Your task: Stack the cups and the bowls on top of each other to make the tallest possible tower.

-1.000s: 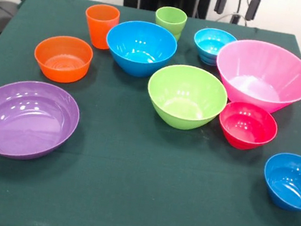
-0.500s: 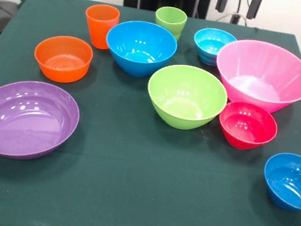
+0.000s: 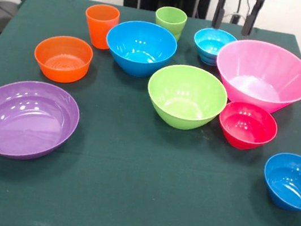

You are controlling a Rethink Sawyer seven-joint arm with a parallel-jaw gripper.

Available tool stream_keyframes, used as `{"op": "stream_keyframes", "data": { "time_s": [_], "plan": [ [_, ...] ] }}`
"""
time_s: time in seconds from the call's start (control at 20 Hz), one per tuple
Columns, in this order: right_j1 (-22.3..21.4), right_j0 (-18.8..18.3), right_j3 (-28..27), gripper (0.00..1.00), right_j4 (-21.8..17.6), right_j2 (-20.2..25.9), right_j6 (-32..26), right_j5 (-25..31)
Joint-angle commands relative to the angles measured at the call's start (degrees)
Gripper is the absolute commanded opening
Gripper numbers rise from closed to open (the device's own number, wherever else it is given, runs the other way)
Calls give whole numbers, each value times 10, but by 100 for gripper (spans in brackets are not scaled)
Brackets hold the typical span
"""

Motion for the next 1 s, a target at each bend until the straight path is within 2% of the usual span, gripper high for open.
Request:
{"op": "stream_keyframes", "data": {
  "time_s": [0.05, 0.25, 0.75, 1.0],
  "plan": [
    [96, 13, -56, 100, -44, 5, 36, -31],
    [114, 18, -93, 100, -48, 5, 15, -14],
    [132, 61, -184, 100, -100, -21, -8, -28],
    [154, 47, -221, 100, -108, 4, -27, -1]
  ]
}}
